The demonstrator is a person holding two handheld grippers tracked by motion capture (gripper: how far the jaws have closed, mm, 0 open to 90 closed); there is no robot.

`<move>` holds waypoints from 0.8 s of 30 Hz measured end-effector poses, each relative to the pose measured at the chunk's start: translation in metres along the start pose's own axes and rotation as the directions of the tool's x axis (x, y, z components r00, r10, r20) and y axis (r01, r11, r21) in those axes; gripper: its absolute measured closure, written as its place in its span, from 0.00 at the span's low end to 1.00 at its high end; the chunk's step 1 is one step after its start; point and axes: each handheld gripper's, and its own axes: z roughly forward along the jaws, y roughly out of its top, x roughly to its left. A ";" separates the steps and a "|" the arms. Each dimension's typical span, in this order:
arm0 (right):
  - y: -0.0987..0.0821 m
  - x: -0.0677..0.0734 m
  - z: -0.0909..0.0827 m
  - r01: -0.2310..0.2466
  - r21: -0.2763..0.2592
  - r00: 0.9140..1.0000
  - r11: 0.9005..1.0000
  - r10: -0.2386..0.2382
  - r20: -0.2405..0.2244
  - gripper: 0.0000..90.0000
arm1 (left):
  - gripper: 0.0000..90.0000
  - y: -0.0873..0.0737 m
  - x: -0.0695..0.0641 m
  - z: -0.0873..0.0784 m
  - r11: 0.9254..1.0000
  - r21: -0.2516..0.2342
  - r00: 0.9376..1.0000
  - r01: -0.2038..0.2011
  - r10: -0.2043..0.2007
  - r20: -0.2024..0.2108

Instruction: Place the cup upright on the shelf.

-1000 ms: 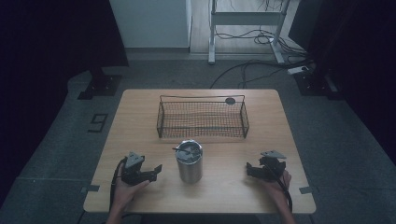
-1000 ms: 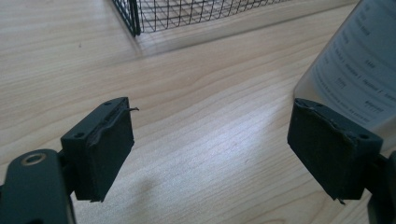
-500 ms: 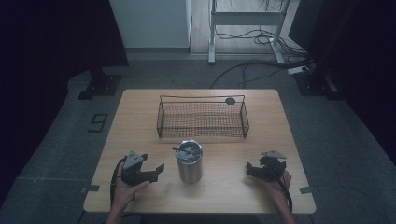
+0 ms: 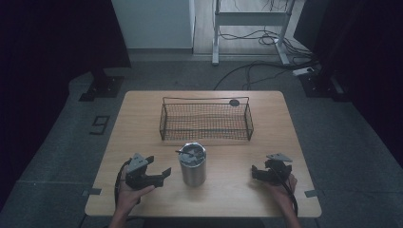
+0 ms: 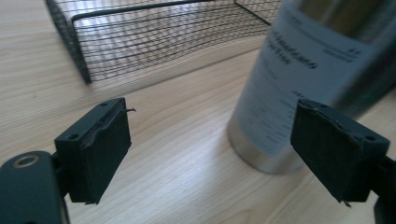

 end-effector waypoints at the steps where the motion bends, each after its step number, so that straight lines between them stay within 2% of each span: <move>1: 0.000 0.000 0.000 0.001 0.000 1.000 1.000 -0.001 0.002 0.02 | 0.12 0.001 -0.001 0.000 1.000 0.000 1.000 -0.004 0.004 0.005; 5: 0.000 -0.001 0.000 0.000 -0.001 1.000 1.000 0.000 0.003 0.02 | 0.09 0.005 -0.006 0.003 1.000 0.006 0.999 -0.022 0.022 0.027; 12: 0.000 -0.001 -0.001 -0.005 -0.001 1.000 1.000 0.005 0.006 0.02 | 0.08 0.009 -0.012 0.006 1.000 0.002 0.998 -0.024 0.024 0.061; 15: 0.000 -0.001 -0.001 -0.006 -0.001 1.000 1.000 0.006 0.007 0.02 | 0.07 0.013 -0.017 0.008 1.000 -0.002 0.996 -0.029 0.029 0.089; 24: 0.000 -0.001 -0.001 -0.008 -0.001 1.000 1.000 0.008 0.009 0.02 | 0.05 0.020 -0.029 0.015 0.999 0.001 0.988 -0.054 0.054 0.142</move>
